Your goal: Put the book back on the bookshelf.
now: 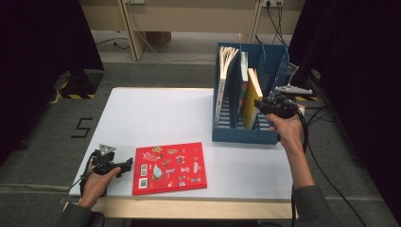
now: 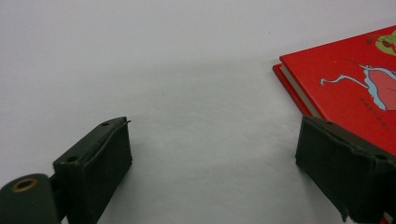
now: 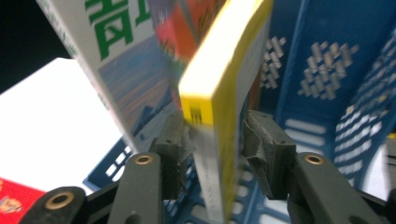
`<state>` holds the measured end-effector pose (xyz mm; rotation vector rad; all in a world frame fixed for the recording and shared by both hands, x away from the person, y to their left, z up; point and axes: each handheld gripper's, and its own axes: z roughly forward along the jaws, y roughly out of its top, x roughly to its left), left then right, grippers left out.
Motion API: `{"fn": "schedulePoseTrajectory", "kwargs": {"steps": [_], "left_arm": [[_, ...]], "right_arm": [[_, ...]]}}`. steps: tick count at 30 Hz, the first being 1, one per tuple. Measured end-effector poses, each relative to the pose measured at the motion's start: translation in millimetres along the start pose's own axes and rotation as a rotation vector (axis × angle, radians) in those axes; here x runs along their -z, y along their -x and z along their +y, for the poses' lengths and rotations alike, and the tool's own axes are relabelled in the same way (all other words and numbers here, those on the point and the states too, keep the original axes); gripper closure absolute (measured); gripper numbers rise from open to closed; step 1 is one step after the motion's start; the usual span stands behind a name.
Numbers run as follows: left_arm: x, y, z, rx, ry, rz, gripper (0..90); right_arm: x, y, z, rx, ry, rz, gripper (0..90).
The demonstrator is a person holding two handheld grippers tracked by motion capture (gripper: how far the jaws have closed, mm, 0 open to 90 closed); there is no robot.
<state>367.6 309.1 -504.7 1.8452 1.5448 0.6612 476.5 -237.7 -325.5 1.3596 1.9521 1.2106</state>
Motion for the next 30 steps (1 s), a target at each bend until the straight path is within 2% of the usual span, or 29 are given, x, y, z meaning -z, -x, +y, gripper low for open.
{"fn": "schedulePoseTrajectory", "kwargs": {"steps": [4,8,18,20,22,24,27,30], "left_arm": [[-0.1,0.0,-0.1,0.003,0.002,-0.001,9.3],[-0.1,0.0,-0.1,0.003,0.002,-0.001,9.3],[-0.1,0.1,-0.1,0.002,0.002,-0.001,9.3],[-0.1,0.0,0.0,0.002,0.002,-0.001,9.3],[-0.1,0.0,-0.1,0.003,0.002,-0.001,9.3],[-0.1,0.0,-0.1,0.002,0.002,-0.001,9.3],[-0.1,0.0,-0.1,0.003,0.002,-0.001,9.3],[-0.1,0.0,0.0,0.003,0.002,-0.001,9.3]], "right_arm": [[-5.4,-1.8,12.8,-0.002,-0.024,-0.021,59.1],[-13.2,-1.3,15.6,-0.035,-0.013,-0.018,59.4],[-38.8,3.3,-3.5,-0.121,-0.005,-0.016,63.1],[-42.5,4.0,-6.3,-0.153,0.017,-0.034,67.6],[-43.2,7.6,-6.2,-0.194,0.060,-0.037,70.6],[-42.6,12.8,-6.1,-0.250,0.096,-0.040,70.8],[-43.0,21.3,-5.8,-0.302,0.136,-0.038,72.3],[-41.4,26.9,-3.1,-0.374,0.174,-0.028,73.1]]}}
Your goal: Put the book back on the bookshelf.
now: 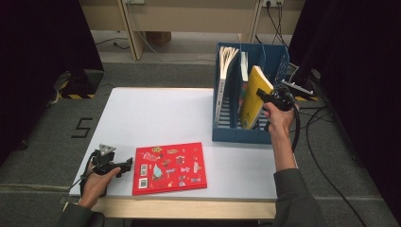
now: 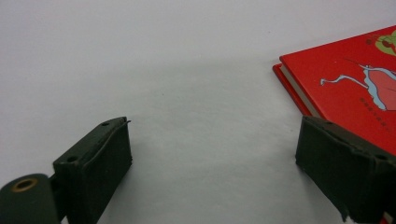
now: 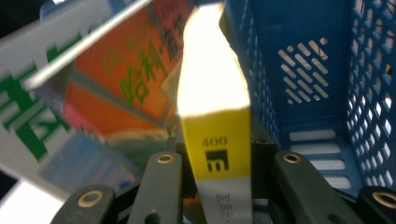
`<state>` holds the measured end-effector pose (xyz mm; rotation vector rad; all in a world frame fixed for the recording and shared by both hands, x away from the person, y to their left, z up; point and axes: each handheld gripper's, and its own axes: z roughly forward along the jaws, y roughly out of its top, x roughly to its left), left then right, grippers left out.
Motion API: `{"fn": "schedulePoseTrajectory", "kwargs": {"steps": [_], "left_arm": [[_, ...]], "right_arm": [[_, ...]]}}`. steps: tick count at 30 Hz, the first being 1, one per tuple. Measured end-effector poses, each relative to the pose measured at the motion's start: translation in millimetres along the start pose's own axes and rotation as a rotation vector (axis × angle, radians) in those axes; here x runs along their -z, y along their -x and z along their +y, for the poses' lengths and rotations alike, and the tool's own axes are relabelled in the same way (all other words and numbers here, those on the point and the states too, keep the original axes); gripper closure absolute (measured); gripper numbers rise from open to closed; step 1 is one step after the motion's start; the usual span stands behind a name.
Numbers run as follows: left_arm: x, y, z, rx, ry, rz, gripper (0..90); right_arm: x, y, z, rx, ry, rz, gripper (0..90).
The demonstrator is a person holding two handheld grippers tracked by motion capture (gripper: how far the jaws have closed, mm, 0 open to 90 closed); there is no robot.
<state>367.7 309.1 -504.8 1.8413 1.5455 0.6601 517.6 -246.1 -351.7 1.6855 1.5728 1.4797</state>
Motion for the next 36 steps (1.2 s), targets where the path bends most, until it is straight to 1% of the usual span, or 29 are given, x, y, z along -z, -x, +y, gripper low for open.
{"fn": "schedulePoseTrajectory", "kwargs": {"steps": [2,4,5,7,8,9,12,15,17,18,20,22,25,27,28,31,32,36], "left_arm": [[0.0,0.0,0.0,0.000,0.000,0.000,9.3],[0.0,0.1,-0.1,-0.001,0.000,0.000,9.3],[0.0,0.0,0.0,0.000,0.000,0.000,9.3],[0.0,0.0,-0.1,0.000,0.001,0.000,9.3],[0.2,-0.1,-0.1,-0.002,-0.001,0.000,9.3],[0.0,0.0,-0.1,0.000,0.001,0.000,9.3],[0.1,0.0,-0.1,0.000,0.000,0.000,9.3],[0.0,0.1,-0.1,0.003,0.002,-0.001,9.3],[0.0,0.1,-0.1,0.002,0.002,-0.001,9.3],[0.0,0.1,-0.1,0.003,0.002,-0.001,9.4],[0.1,-0.1,0.0,0.003,0.001,-0.003,9.3],[0.4,-0.4,0.0,-0.003,-0.003,-0.002,9.4],[0.2,-0.1,-0.1,0.000,0.000,-0.001,9.4],[0.1,0.0,-0.1,0.000,0.001,0.000,9.4],[0.1,-0.1,-0.1,0.000,0.000,-0.001,9.4],[0.3,-0.3,-0.1,-0.003,-0.002,-0.001,9.3],[0.3,-0.3,0.0,-0.003,-0.002,-0.001,9.3],[0.4,-0.3,-0.1,-0.004,-0.003,-0.001,9.4]], "right_arm": [[0.7,-2.0,6.0,0.004,0.007,0.009,73.3],[1.2,-5.2,12.3,0.000,0.028,0.004,73.3],[1.1,-6.7,14.8,-0.006,0.033,0.001,73.4],[-0.9,-10.4,23.7,0.008,0.047,-0.010,73.9],[-3.0,-12.9,27.6,0.006,0.055,-0.024,73.9],[-3.9,-14.5,29.2,0.006,0.056,-0.028,73.9],[-12.8,-22.1,40.6,0.045,0.054,-0.055,74.0],[-23.5,-28.6,48.7,0.059,0.065,-0.075,74.0],[-30.3,-32.4,51.2,0.073,0.084,-0.085,74.0],[-34.4,-34.2,51.6,0.090,0.082,-0.087,73.9],[-42.2,-36.0,48.2,0.098,0.078,-0.094,73.6],[-46.3,-34.1,42.9,0.109,0.067,-0.095,73.2],[-52.5,-27.6,32.0,0.079,0.041,-0.091,71.7],[-58.2,-23.0,23.5,0.075,0.028,-0.086,70.5],[-59.0,-22.4,21.7,0.062,0.042,-0.073,70.5],[-59.6,-21.5,22.5,0.064,0.023,-0.060,70.4],[-58.9,-22.5,22.5,0.068,0.016,-0.066,70.3],[-52.8,-22.7,19.3,0.079,-0.005,-0.048,68.4]]}}
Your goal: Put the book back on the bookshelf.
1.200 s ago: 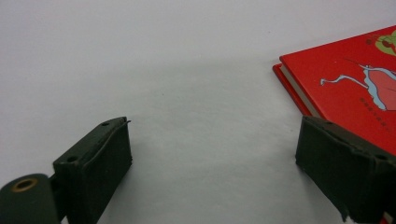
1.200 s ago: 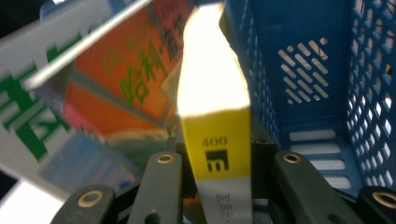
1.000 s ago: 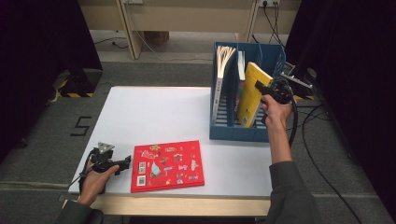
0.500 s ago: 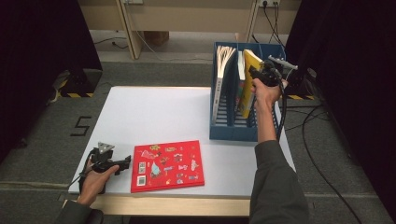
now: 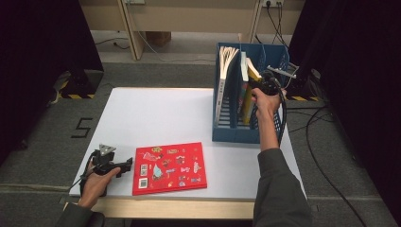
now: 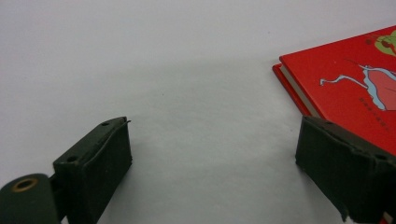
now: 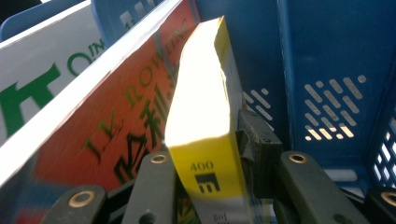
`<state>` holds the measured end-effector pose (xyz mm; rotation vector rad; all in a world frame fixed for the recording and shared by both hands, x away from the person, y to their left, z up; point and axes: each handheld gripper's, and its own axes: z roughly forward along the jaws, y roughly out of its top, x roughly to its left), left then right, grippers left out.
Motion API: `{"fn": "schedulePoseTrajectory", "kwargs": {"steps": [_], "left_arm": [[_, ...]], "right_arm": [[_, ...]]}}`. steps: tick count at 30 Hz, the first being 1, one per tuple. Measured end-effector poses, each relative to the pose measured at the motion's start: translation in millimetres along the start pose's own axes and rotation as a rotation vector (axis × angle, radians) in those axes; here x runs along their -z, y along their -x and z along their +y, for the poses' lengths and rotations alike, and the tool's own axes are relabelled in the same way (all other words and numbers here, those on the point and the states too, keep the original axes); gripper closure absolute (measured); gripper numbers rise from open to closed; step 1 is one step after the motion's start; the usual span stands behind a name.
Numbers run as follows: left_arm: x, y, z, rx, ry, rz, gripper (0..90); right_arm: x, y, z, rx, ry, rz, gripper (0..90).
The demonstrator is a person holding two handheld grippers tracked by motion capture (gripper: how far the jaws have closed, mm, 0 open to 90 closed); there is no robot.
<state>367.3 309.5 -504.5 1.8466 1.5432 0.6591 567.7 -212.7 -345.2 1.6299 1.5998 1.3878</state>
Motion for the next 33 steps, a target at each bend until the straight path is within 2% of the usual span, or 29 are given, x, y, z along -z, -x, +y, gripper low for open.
{"fn": "schedulePoseTrajectory", "kwargs": {"steps": [8,12,13,14,16,19,22,24,29,30,33], "left_arm": [[-0.2,0.2,0.0,0.001,0.001,0.000,9.3],[-0.3,0.3,0.0,0.004,0.003,0.000,9.3],[-0.3,0.3,0.0,0.003,0.003,0.000,9.3],[-0.3,0.3,0.0,0.003,0.003,0.000,9.3],[-0.3,0.3,0.0,0.003,0.003,0.000,9.3],[-0.3,0.3,0.0,0.003,0.003,0.000,9.3],[-0.3,0.3,0.0,0.003,0.003,0.000,9.3],[-0.2,0.3,0.0,0.001,0.002,0.001,9.3],[-0.2,0.3,0.0,0.002,0.002,0.001,9.3],[-0.2,0.3,0.0,0.001,0.002,0.001,9.3],[-0.2,0.3,0.0,0.001,0.002,0.001,9.3]], "right_arm": [[16.7,2.6,-13.9,0.039,-0.030,0.061,65.0],[23.6,3.6,-16.5,0.034,-0.046,0.085,60.8],[24.8,2.8,-17.3,0.039,-0.051,0.088,60.7],[27.2,2.2,-18.7,0.064,-0.053,0.085,60.5],[31.7,1.4,-22.5,0.074,-0.064,0.093,59.1],[38.3,3.8,-28.7,0.093,-0.077,0.100,60.5],[43.6,8.0,-36.8,0.092,-0.093,0.119,62.7],[45.0,11.4,-43.0,0.109,-0.108,0.120,63.3],[39.1,20.0,-59.4,0.110,-0.136,0.111,67.1],[37.9,20.5,-61.0,0.101,-0.127,0.111,67.2],[33.4,19.1,-60.1,0.115,-0.126,0.103,67.9]]}}
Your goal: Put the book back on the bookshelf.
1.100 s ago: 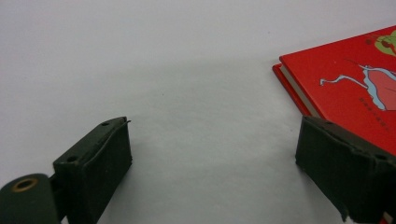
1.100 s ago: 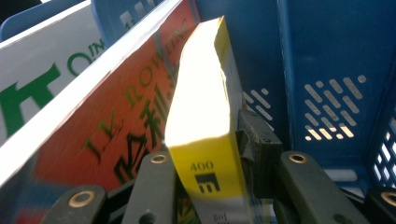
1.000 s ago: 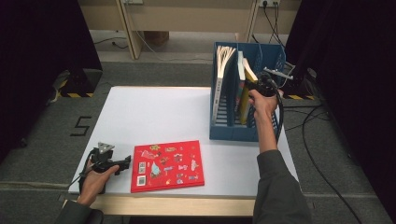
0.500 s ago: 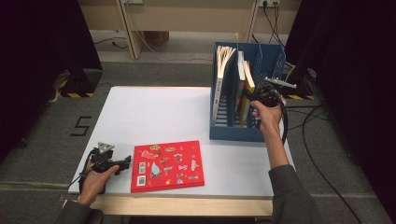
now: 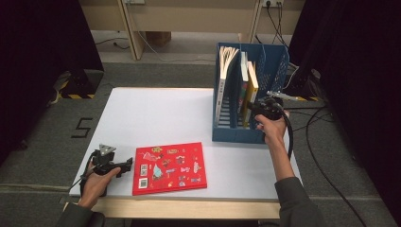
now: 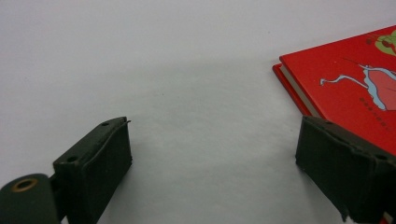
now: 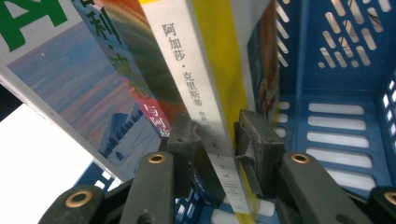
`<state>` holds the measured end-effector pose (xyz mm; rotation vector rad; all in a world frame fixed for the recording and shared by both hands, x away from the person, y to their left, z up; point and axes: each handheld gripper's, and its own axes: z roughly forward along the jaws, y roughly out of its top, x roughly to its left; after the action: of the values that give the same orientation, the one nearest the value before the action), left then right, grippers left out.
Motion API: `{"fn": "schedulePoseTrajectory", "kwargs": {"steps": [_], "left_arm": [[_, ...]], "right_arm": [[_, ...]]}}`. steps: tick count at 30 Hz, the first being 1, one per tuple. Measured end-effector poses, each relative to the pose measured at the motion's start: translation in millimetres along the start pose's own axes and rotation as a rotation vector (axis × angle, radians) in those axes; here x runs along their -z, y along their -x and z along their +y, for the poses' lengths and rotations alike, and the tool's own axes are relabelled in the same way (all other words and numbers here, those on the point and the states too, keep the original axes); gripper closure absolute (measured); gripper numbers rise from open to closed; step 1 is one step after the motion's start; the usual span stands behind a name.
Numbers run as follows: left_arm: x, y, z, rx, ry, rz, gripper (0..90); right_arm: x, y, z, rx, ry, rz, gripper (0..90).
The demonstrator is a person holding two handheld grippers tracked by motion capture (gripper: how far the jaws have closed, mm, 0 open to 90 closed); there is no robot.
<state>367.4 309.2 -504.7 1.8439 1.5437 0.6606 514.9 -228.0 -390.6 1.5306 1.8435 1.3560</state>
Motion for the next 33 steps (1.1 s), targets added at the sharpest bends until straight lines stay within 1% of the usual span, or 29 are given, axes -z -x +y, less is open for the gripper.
{"fn": "schedulePoseTrajectory", "kwargs": {"steps": [2,3,4,5,7,9,10,12,13,14,15,16,17,18,20,21,22,23,25,26,27,28,29,30,32,33], "left_arm": [[0.0,0.2,0.0,0.001,0.000,0.001,9.3],[0.0,0.0,0.0,0.000,0.000,0.000,9.3],[-0.1,0.0,0.0,0.002,0.001,0.000,9.3],[-0.1,0.0,0.0,0.002,0.001,0.000,9.3],[-0.1,0.1,0.0,0.002,0.001,0.000,9.3],[0.1,-0.3,0.1,0.000,-0.002,-0.001,9.3],[0.1,-0.2,0.0,0.000,-0.001,-0.001,9.3],[-0.1,0.0,0.0,0.002,0.001,-0.001,9.3],[-0.1,0.0,0.0,0.002,0.001,-0.001,9.4],[0.1,-0.3,0.0,-0.001,-0.002,-0.001,9.3],[-0.1,0.0,0.0,0.002,0.001,-0.001,9.3],[0.0,0.0,0.0,0.000,0.000,0.000,9.3],[0.0,-0.1,0.0,0.000,0.000,0.000,9.3],[-0.1,0.0,0.0,0.002,0.001,-0.001,9.3],[0.1,-0.2,0.0,-0.001,-0.001,-0.001,9.3],[-0.1,0.1,0.0,0.002,0.001,0.000,9.3],[-0.1,0.0,0.0,0.002,0.001,-0.001,9.3],[0.1,-0.3,0.0,0.000,-0.002,-0.001,9.3],[-0.1,0.0,0.0,0.002,0.001,-0.001,9.3],[0.0,-0.1,0.0,0.000,0.000,0.000,9.3],[0.0,0.0,0.0,0.000,0.000,0.000,9.3],[-0.1,0.0,0.0,0.002,0.001,-0.001,9.3],[-0.1,0.0,0.0,0.002,0.001,-0.001,9.3],[0.0,0.0,0.0,0.001,0.001,-0.001,9.3],[-0.1,0.1,0.0,0.002,0.001,-0.001,9.3],[-0.1,0.0,0.1,0.003,0.001,-0.001,9.3]], "right_arm": [[-5.7,-1.8,0.7,-0.011,0.013,-0.002,67.9],[-9.8,-3.5,1.3,-0.036,0.017,0.010,67.9],[-13.3,-4.8,2.6,-0.034,0.016,0.017,68.3],[-16.2,-5.8,4.5,-0.008,0.014,0.007,68.3],[-19.4,-5.7,6.7,0.003,0.014,-0.004,68.3],[-19.7,-4.1,7.6,0.004,0.007,0.009,68.1],[-19.1,-3.5,7.4,0.018,0.005,0.010,67.9],[-17.5,-1.4,5.2,0.028,0.002,0.034,67.0],[-16.4,0.4,3.5,0.023,0.006,0.043,64.8],[-15.1,1.3,2.2,0.033,0.000,0.046,62.4],[-14.1,1.4,1.2,0.066,-0.004,0.045,60.0],[-13.2,1.0,-0.2,0.093,-0.009,0.032,55.8],[-12.4,0.7,-1.5,0.101,-0.011,0.015,52.7],[-11.7,0.4,-2.3,0.093,-0.011,0.015,50.8],[-10.1,1.4,-1.6,0.108,-0.005,0.011,43.9],[-9.5,1.7,-1.2,0.107,0.000,0.005,41.4],[-8.4,1.8,-0.9,0.100,0.001,0.016,43.5],[-7.1,0.9,-0.8,0.105,0.000,0.033,42.4],[-4.8,-4.0,0.0,0.142,0.001,0.056,40.0],[-4.5,-7.3,0.2,0.154,0.001,0.055,36.7],[-4.9,-10.7,0.8,0.161,-0.004,0.040,34.7],[-5.8,-12.6,1.6,0.169,-0.008,0.023,33.5],[-8.6,-15.1,3.5,0.173,-0.016,0.016,32.6],[-10.4,-16.0,4.9,0.176,-0.017,0.019,33.0],[-15.2,-20.2,6.8,0.149,-0.002,0.022,33.9],[-17.8,-22.6,7.4,0.150,-0.008,0.030,31.7]]}}
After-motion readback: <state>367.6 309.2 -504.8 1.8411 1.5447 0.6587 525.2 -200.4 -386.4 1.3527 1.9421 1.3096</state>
